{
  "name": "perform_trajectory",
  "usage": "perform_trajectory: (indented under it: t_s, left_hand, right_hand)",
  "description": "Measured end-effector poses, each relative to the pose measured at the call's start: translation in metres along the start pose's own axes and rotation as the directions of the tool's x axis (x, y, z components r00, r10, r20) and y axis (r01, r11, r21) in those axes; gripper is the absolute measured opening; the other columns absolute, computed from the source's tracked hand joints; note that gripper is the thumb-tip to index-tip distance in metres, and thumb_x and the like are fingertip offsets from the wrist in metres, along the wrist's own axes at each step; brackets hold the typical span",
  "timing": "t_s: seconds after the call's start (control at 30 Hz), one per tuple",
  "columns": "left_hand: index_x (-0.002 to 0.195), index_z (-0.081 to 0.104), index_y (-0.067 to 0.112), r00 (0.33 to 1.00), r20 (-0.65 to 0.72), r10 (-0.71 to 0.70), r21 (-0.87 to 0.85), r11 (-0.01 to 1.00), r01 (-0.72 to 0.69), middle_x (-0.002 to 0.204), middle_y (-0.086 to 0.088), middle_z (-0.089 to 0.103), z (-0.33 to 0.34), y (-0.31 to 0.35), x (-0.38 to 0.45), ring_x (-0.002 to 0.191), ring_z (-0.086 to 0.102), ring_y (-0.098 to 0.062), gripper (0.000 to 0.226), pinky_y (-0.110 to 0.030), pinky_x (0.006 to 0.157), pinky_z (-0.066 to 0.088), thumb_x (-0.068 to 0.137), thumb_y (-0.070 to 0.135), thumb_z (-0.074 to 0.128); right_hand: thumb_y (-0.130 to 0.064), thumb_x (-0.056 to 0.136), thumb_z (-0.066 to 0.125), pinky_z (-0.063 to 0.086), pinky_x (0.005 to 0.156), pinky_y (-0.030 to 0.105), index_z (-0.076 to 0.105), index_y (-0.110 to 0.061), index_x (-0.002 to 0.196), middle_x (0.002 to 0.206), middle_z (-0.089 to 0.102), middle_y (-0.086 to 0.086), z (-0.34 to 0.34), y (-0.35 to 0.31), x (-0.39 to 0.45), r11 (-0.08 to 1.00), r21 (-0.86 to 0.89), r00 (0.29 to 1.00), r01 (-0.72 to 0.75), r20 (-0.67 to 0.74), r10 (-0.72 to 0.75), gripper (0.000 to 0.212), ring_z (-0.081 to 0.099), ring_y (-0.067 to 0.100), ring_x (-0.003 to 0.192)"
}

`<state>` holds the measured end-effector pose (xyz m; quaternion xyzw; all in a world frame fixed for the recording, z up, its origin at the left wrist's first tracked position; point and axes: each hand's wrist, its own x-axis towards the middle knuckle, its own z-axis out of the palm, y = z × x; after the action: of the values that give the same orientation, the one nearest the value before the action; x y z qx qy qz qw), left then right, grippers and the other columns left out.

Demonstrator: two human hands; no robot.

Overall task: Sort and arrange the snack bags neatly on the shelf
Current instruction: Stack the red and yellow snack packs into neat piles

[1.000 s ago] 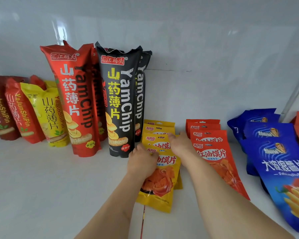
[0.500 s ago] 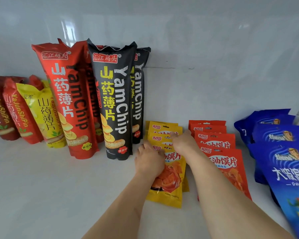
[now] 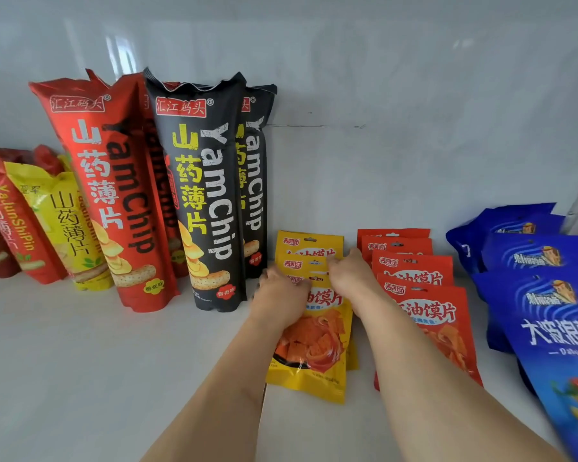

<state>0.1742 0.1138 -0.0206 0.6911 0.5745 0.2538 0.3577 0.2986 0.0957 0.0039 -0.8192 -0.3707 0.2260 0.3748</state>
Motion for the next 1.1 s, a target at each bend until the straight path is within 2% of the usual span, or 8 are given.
perform_trajectory:
  t_s: [0.13,0.17,0.23,0.33,0.57,0.7,0.87,1.1]
  left_hand:
    - [0.138,0.037,0.014,0.999,-0.045,-0.013,0.006,1.0,0.013,0.137,-0.011,0.053,0.008,-0.005,-0.005,0.125,0.054,-0.033,0.058,-0.052,0.105,0.044,0.094,0.046,0.054]
    - [0.139,0.036,0.013,0.998,-0.061,-0.008,0.012,1.0,0.009,0.137,-0.011,0.052,0.01,-0.005,-0.006,0.126,0.053,-0.033,0.056,-0.051,0.105,0.044,0.096,0.044,0.054]
    - [0.14,0.035,0.01,0.997,-0.083,0.01,0.017,1.0,-0.009,0.139,-0.013,0.05,0.014,-0.004,-0.006,0.128,0.05,-0.033,0.055,-0.049,0.107,0.042,0.098,0.039,0.055]
    - [0.144,0.031,0.005,0.995,-0.094,0.038,0.057,0.998,-0.033,0.144,-0.015,0.045,0.02,-0.002,-0.005,0.133,0.046,-0.033,0.059,-0.044,0.11,0.039,0.1,0.039,0.053]
    - [0.154,0.018,0.004,0.992,-0.103,0.071,0.133,0.989,-0.057,0.153,-0.016,0.037,0.021,-0.003,-0.009,0.141,0.037,-0.032,0.071,-0.041,0.114,0.032,0.101,0.04,0.049]
    - [0.147,0.029,0.005,0.996,-0.08,0.045,0.046,0.998,-0.041,0.147,-0.016,0.043,0.014,-0.001,-0.008,0.137,0.041,-0.033,0.06,-0.045,0.113,0.036,0.1,0.035,0.053]
    - [0.137,0.037,0.003,0.991,-0.072,0.114,0.032,0.993,-0.112,0.141,-0.018,0.046,0.002,0.0,-0.02,0.133,0.042,-0.035,0.045,-0.045,0.111,0.036,0.1,0.024,0.048]
    - [0.141,0.042,0.008,0.947,-0.177,0.27,0.089,0.962,-0.258,0.142,-0.01,0.048,-0.021,-0.018,-0.059,0.134,0.039,-0.029,0.045,-0.038,0.112,0.031,0.1,0.025,0.049]
  right_hand:
    - [-0.032,0.105,0.039,0.039,0.054,0.028,0.032,-0.005,0.143,0.122,0.061,0.014,0.001,0.002,0.002,0.998,-0.049,0.999,0.043,0.019,-0.042,0.047,0.056,0.021,0.078]
    - [-0.033,0.105,0.039,0.039,0.054,0.028,0.034,-0.005,0.142,0.122,0.061,0.014,0.002,0.002,0.003,0.996,-0.068,0.999,0.05,0.012,-0.049,0.046,0.056,0.021,0.077]
    - [-0.036,0.104,0.04,0.046,0.068,0.03,0.034,-0.005,0.142,0.129,0.058,0.016,0.006,0.004,0.007,0.99,-0.121,0.997,0.076,-0.013,-0.079,0.049,0.063,0.029,0.097]
    - [-0.036,0.104,0.042,0.046,0.089,0.039,0.028,-0.007,0.148,0.141,0.046,0.019,0.011,0.009,0.009,0.964,-0.232,0.99,0.128,-0.035,-0.14,0.055,0.055,0.036,0.121]
    - [-0.034,0.104,0.043,0.044,0.09,0.039,0.023,-0.009,0.149,0.14,0.041,0.021,0.017,0.01,0.005,0.922,-0.359,0.984,0.147,-0.041,-0.173,0.055,0.052,0.038,0.122]
    - [-0.031,0.104,0.041,0.04,0.102,0.044,0.022,-0.011,0.151,0.148,0.034,0.019,0.011,0.007,-0.001,0.893,-0.394,0.954,0.218,-0.108,-0.281,0.055,0.041,0.037,0.131]
    - [-0.031,0.105,0.037,0.028,0.115,0.046,0.036,-0.011,0.148,0.157,0.027,0.014,-0.001,-0.001,-0.017,0.804,-0.529,0.909,0.273,-0.133,-0.396,0.047,0.023,0.033,0.145]
    - [-0.029,0.104,0.038,0.039,0.102,0.043,0.05,-0.011,0.136,0.142,0.045,0.012,0.007,-0.015,-0.055,0.805,-0.473,0.878,0.358,-0.123,-0.463,0.039,0.04,0.033,0.13]
